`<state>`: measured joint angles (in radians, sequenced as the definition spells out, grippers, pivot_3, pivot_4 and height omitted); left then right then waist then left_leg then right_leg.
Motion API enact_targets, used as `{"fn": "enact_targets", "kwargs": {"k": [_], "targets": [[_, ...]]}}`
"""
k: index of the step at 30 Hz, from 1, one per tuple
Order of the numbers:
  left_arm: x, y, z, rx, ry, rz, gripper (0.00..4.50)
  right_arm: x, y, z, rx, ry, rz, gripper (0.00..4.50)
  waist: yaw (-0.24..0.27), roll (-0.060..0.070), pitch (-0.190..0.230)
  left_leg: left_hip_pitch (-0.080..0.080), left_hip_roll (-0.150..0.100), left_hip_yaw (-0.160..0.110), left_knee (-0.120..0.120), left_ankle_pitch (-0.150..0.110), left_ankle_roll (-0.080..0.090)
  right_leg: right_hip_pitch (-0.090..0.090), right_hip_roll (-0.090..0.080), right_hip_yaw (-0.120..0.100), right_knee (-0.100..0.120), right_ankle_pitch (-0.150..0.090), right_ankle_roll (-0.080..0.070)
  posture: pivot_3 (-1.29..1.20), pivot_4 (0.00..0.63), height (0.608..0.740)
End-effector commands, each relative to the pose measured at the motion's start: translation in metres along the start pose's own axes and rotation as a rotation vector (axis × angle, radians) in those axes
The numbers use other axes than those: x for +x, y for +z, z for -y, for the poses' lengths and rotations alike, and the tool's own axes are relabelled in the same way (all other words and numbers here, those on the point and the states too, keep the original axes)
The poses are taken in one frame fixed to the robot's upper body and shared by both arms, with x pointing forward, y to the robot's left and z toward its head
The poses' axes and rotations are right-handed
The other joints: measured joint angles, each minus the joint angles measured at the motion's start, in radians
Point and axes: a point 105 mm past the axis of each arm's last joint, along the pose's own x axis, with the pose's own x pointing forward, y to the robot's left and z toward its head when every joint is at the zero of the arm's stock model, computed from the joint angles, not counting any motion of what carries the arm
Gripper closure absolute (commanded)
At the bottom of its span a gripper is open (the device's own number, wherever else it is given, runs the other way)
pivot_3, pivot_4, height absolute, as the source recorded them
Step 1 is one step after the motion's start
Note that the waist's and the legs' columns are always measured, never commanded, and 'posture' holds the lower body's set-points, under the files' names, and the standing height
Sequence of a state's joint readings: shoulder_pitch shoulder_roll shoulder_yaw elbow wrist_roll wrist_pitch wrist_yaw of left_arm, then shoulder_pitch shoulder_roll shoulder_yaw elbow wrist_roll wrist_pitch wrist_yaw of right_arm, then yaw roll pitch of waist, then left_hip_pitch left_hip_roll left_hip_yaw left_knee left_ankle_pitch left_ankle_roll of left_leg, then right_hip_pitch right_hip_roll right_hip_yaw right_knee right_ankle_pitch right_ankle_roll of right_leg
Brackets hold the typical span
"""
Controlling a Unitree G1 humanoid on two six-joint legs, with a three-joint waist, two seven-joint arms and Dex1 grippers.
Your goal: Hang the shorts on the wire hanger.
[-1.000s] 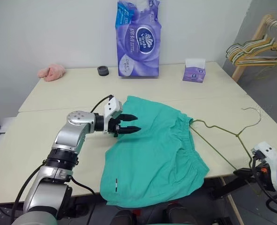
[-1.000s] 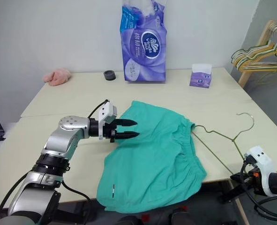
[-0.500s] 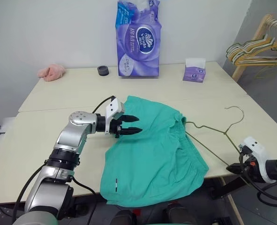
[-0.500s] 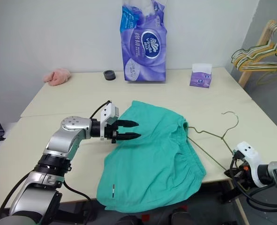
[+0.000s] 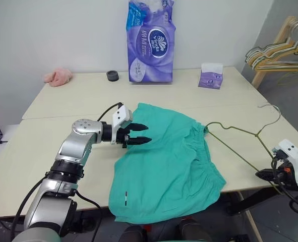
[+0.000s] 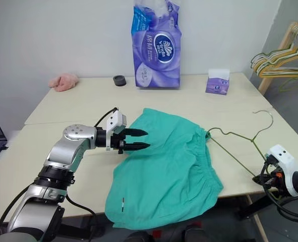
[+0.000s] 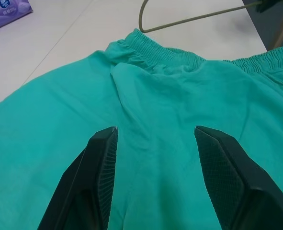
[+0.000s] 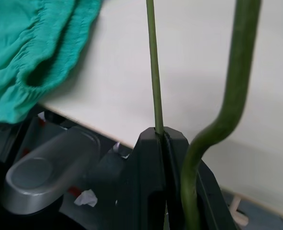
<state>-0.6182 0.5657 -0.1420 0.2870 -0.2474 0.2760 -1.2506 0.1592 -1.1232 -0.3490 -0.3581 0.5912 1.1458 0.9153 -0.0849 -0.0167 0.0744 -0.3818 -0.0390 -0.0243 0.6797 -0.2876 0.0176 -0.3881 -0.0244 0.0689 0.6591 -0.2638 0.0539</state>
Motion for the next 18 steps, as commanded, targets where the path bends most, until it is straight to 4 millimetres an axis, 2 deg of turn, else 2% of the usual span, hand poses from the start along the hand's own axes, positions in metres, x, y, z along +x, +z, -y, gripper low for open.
{"fn": "enact_targets", "kwargs": {"k": [1, 4, 10, 15, 18], "targets": [[0.002, 0.011, -0.002, 0.047, -0.006, 0.016, 1.8, 0.003, 0.002, -0.006, -0.016, 0.015, 0.005, 4.5, -0.003, 0.0, 0.0, 0.0, 0.0, 0.0, 0.0, 0.0, 0.0, 0.0, 0.0, 0.0, 0.0, 0.0, 0.0, -0.19, 0.055, 0.74], [0.003, 0.011, -0.002, 0.051, -0.012, 0.015, 1.8, 0.011, -0.004, -0.006, -0.014, 0.023, -0.024, 4.5, -0.004, 0.0, 0.0, 0.0, 0.0, 0.0, 0.0, 0.0, 0.0, 0.0, 0.0, 0.0, 0.0, 0.0, 0.0, -0.19, 0.056, 0.74], [0.003, 0.01, 0.0, 0.05, -0.012, 0.014, 1.8, 0.012, -0.009, -0.016, -0.032, 0.062, -0.051, 4.5, -0.003, 0.0, 0.0, 0.0, 0.0, 0.0, 0.0, 0.0, 0.0, 0.0, 0.0, 0.0, 0.0, 0.0, 0.0, -0.18, 0.057, 0.74], [0.003, 0.008, 0.001, 0.046, -0.009, 0.015, 1.8, -0.002, 0.001, -0.009, 0.02, 0.026, 0.031, 4.5, -0.002, 0.0, 0.0, 0.0, 0.0, 0.0, 0.0, 0.0, 0.0, 0.0, 0.0, 0.0, 0.0, 0.0, 0.001, -0.18, 0.057, 0.74], [0.003, 0.008, 0.001, 0.041, -0.01, 0.024, 1.8, -0.009, -0.006, -0.005, 0.079, -0.001, 0.043, 4.5, -0.001, 0.0, 0.0, 0.0, 0.0, 0.0, 0.0, 0.0, 0.0, 0.0, 0.0, 0.0, 0.0, 0.0, 0.0, -0.18, 0.057, 0.74]]}}
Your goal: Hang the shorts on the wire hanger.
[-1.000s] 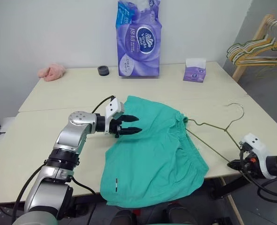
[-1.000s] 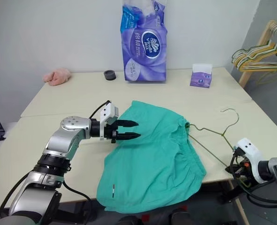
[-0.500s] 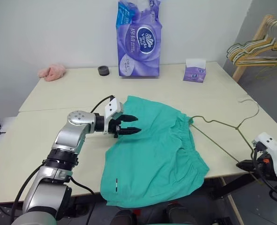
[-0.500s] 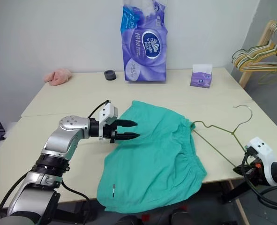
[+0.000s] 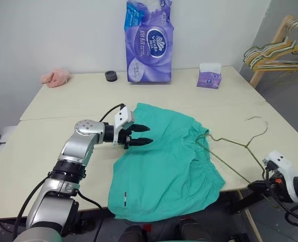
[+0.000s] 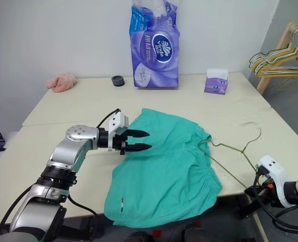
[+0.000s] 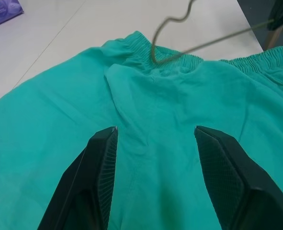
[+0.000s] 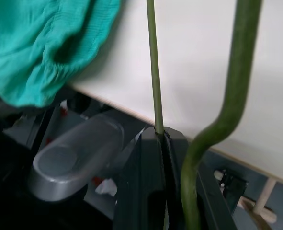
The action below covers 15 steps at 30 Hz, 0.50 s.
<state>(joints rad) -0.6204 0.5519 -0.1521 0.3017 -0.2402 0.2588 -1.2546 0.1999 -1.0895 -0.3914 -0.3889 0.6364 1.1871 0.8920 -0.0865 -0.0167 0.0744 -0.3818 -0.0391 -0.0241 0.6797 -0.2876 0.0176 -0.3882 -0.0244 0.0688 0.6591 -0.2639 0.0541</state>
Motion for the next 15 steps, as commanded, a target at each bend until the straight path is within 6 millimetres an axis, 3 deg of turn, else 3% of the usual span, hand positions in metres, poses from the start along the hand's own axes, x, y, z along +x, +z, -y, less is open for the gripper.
{"fn": "enact_targets", "kwargs": {"k": [1, 6, 15], "targets": [[-0.001, 0.011, 0.0, 0.032, 0.001, 0.034, 1.8, -0.01, -0.003, 0.002, 0.039, -0.026, 0.028, 4.5, 0.001, 0.0, 0.0, 0.0, 0.0, 0.0, 0.0, 0.0, 0.0, 0.0, 0.0, 0.0, 0.0, 0.0, 0.0, -0.18, 0.057, 0.74], [0.001, 0.02, 0.005, 0.019, -0.044, 0.084, 1.8, -0.001, -0.017, -0.004, 0.07, -0.011, 0.003, 4.5, 0.0, 0.0, 0.0, 0.0, 0.0, 0.0, 0.0, 0.0, 0.0, 0.0, 0.0, 0.0, 0.0, -0.001, 0.002, -0.19, 0.059, 0.74], [-0.003, 0.033, 0.002, 0.058, -0.036, 0.13, 1.8, 0.012, -0.012, -0.01, 0.048, 0.019, 0.0, 4.5, -0.004, 0.0, 0.0, 0.0, 0.0, 0.0, 0.0, 0.0, 0.0, 0.0, 0.0, 0.0, 0.0, -0.002, 0.004, -0.19, 0.06, 0.74]]}}
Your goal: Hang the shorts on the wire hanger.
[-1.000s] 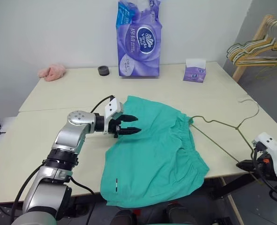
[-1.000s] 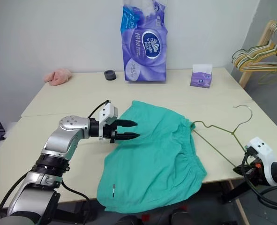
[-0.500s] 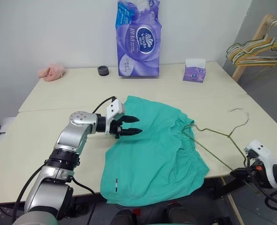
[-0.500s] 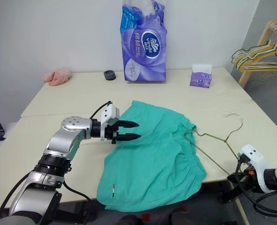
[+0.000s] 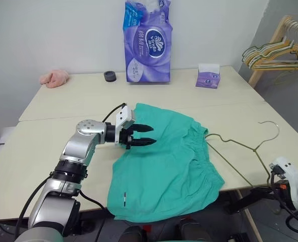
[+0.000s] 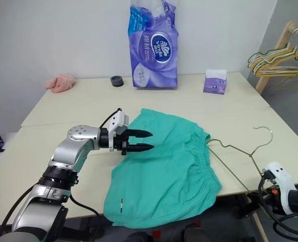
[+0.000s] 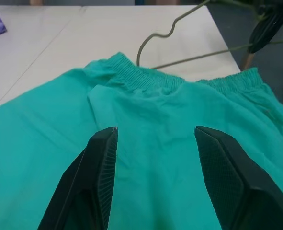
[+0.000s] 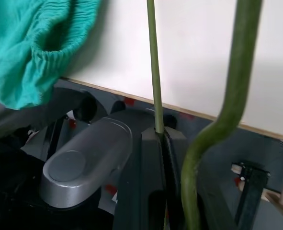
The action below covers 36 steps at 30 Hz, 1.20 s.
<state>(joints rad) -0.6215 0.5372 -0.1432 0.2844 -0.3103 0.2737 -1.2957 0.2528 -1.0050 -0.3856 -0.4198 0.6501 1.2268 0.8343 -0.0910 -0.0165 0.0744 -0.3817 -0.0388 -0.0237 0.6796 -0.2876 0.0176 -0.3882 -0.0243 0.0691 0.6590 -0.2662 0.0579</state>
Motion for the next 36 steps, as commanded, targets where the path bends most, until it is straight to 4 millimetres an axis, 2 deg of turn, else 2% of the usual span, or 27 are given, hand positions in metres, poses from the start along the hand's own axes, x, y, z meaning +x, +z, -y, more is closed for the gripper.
{"fn": "enact_targets", "kwargs": {"k": [1, 7, 13, 17, 21, 26, 31, 36], "targets": [[-0.005, 0.022, -0.006, 0.081, 0.032, 0.046, 1.8, -0.003, 0.009, 0.0, -0.04, -0.009, 0.019, 4.5, 0.001, 0.0, 0.0, 0.0, 0.0, 0.0, 0.0, 0.0, 0.0, 0.0, 0.0, 0.0, 0.0, 0.0, 0.0, -0.19, 0.06, 0.74], [-0.008, 0.022, -0.008, 0.085, 0.068, 0.038, 1.8, -0.024, 0.015, 0.012, -0.037, -0.073, 0.051, 4.5, 0.004, 0.0, 0.0, 0.0, 0.0, 0.0, 0.0, 0.0, 0.0, 0.0, 0.0, 0.0, 0.0, 0.0, 0.0, -0.17, 0.062, 0.74], [-0.007, 0.021, -0.005, 0.082, 0.061, 0.036, 1.8, -0.035, 0.011, -0.007, -0.011, -0.024, 0.105, 4.5, 0.006, 0.0, 0.0, 0.0, 0.0, -0.001, 0.0, 0.0, 0.0, 0.0, 0.0, 0.0, 0.0, 0.0, 0.0, -0.18, 0.069, 0.74], [-0.003, 0.022, 0.002, 0.077, 0.015, 0.035, 1.8, -0.025, -0.001, -0.023, 0.005, 0.028, 0.073, 4.5, 0.005, 0.0, 0.0, 0.0, 0.0, 0.0, 0.0, 0.0, 0.0, 0.0, 0.0, 0.0, 0.0, 0.0, 0.001, -0.19, 0.072, 0.74], [-0.001, 0.023, 0.006, 0.077, -0.009, 0.031, 1.8, -0.017, -0.007, -0.027, 0.013, 0.035, 0.053, 4.5, 0.004, -0.001, 0.001, 0.0, 0.0, 0.0, 0.0, 0.0, 0.0, 0.0, 0.0, 0.0, 0.0, -0.001, 0.001, -0.19, 0.075, 0.74], [-0.001, 0.023, 0.006, 0.079, -0.008, 0.028, 1.8, -0.008, -0.015, -0.024, 0.031, 0.018, 0.024, 4.5, 0.004, -0.001, 0.001, 0.0, 0.0, 0.0, 0.0, 0.0, 0.0, 0.0, 0.0, 0.0, -0.001, -0.001, 0.001, -0.18, 0.075, 0.74], [-0.001, 0.023, 0.006, 0.076, 0.001, 0.026, 1.8, -0.01, -0.017, -0.019, 0.037, -0.003, 0.014, 4.5, 0.004, 0.0, 0.001, 0.0, 0.0, 0.0, 0.0, 0.0, 0.0, 0.0, 0.0, 0.0, -0.001, -0.001, 0.001, -0.18, 0.075, 0.74], [-0.001, 0.023, 0.006, 0.075, 0.005, 0.026, 1.8, -0.009, -0.028, -0.017, 0.062, -0.008, -0.014, 4.5, 0.005, -0.001, 0.001, 0.0, 0.0, 0.0, 0.0, 0.0, 0.0, 0.0, 0.0, 0.0, -0.001, -0.001, 0.001, -0.18, 0.075, 0.74]]}}
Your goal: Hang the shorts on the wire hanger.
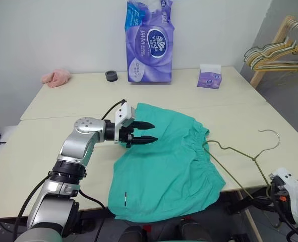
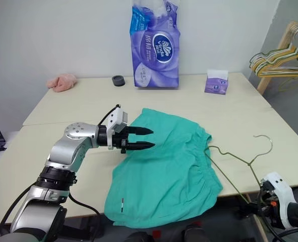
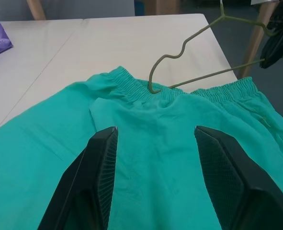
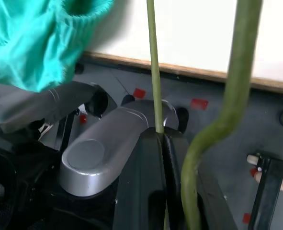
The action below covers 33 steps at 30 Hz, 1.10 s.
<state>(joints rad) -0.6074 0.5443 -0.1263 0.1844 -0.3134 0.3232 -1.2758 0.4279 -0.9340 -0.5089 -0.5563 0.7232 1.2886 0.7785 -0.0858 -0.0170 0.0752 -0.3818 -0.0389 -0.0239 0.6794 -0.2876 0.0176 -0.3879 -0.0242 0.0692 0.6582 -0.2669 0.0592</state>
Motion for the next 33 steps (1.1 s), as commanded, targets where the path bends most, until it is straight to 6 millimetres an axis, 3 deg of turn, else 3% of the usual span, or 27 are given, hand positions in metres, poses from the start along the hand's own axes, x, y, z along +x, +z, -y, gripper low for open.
{"fn": "enact_targets", "kwargs": {"k": [1, 8, 19, 26, 30, 33], "targets": [[0.0, 0.011, 0.001, 0.039, -0.001, 0.018, 1.8, -0.003, -0.002, 0.001, -0.011, -0.013, -0.001, 4.5, 0.0, 0.0, 0.0, 0.0, 0.0, 0.0, 0.0, 0.0, 0.0, 0.0, 0.0, 0.0, 0.0, 0.0, 0.0, -0.18, 0.075, 0.74], [-0.001, 0.01, 0.002, 0.041, 0.001, 0.015, 1.8, 0.001, -0.002, -0.002, -0.006, 0.004, 0.003, 4.5, 0.0, 0.0, 0.0, 0.0, 0.0, 0.0, 0.0, 0.0, 0.0, 0.0, 0.0, 0.0, 0.0, 0.0, 0.0, -0.18, 0.077, 0.74], [-0.002, 0.008, -0.001, 0.043, 0.02, 0.016, 1.8, 0.018, 0.028, 0.018, -0.046, 0.024, 0.003, 4.5, 0.0, -0.001, 0.001, 0.0, 0.0, 0.001, 0.0, 0.0, 0.0, 0.0, 0.0, 0.0, -0.001, 0.0, 0.0, -0.16, 0.069, 0.74], [-0.006, 0.008, -0.007, 0.047, 0.058, 0.019, 1.8, 0.023, 0.054, 0.014, -0.118, 0.078, 0.026, 4.5, -0.001, 0.0, 0.001, 0.0, 0.0, 0.0, 0.0, 0.0, 0.0, 0.0, 0.0, 0.0, -0.001, 0.0, -0.001, -0.16, 0.069, 0.74], [-0.008, 0.013, -0.015, 0.056, 0.09, 0.035, 1.8, 0.04, 0.075, 0.009, -0.167, 0.109, 0.038, 4.5, -0.005, 0.0, 0.001, 0.0, 0.0, 0.001, 0.0, 0.0, 0.0, 0.0, 0.0, 0.0, -0.001, 0.001, -0.001, -0.15, 0.064, 0.74], [-0.008, 0.016, -0.017, 0.058, 0.095, 0.04, 1.8, 0.05, 0.08, 0.01, -0.175, 0.112, 0.025, 4.5, -0.002, 0.0, 0.001, 0.0, 0.0, 0.0, 0.0, 0.0, 0.0, -0.001, 0.0, 0.0, -0.001, 0.003, -0.005, -0.15, 0.064, 0.74]]}}
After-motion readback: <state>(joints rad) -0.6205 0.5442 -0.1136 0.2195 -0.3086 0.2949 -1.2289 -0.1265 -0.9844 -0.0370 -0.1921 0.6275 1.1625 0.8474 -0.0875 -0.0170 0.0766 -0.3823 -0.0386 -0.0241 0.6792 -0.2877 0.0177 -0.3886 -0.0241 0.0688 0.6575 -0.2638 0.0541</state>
